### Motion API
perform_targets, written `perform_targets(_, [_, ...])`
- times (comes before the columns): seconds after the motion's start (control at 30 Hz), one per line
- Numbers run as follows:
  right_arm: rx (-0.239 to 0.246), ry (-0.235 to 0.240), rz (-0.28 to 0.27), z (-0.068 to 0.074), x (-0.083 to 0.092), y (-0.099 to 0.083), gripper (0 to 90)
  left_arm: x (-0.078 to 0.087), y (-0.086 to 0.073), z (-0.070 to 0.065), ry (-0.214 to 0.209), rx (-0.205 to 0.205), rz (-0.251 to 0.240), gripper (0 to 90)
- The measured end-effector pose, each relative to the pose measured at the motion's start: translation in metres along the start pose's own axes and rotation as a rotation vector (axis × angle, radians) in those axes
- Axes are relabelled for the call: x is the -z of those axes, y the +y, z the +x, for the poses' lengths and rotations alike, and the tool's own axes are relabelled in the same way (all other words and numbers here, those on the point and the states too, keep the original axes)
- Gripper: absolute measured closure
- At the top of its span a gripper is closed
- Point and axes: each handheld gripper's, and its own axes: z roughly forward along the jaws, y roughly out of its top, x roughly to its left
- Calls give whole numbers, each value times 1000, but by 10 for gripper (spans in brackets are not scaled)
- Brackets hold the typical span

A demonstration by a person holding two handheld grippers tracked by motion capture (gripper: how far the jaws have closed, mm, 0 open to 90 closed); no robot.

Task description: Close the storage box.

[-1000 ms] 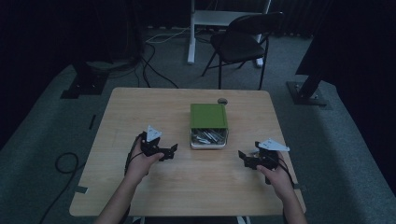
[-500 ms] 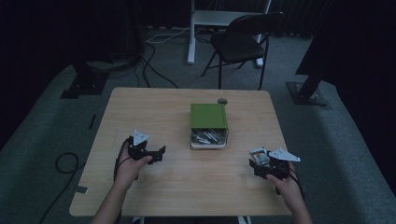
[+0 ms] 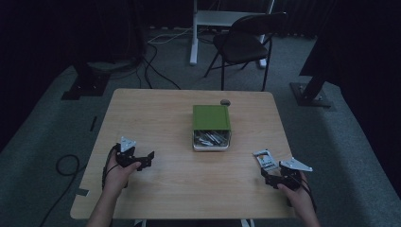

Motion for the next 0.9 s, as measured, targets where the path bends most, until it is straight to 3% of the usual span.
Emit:
perform_targets(0.13, [-15, -16, 16, -2, 1, -4, 115, 6, -7, 9, 21, 20, 5, 16])
perform_targets(0.2, [8, -44, 31, -2, 1, -6, 116, 9, -10, 13, 24, 45, 2, 16])
perform_targets(0.27, [18, -68, 44, -2, 2, -7, 116, 11, -13, 18, 46, 44, 7, 16])
perform_targets(0.6, [-48, -117, 107, -8, -2, -14, 123, 23, -29, 37, 112, 102, 35, 16])
perform_targets(0.77, [-44, -122, 112, -7, -2, -13, 117, 26, -38, 45, 173, 101, 88, 16])
perform_targets(0.9, [-44, -122, 113, -7, -2, -13, 117, 30, -44, 49, 193, 117, 92, 16])
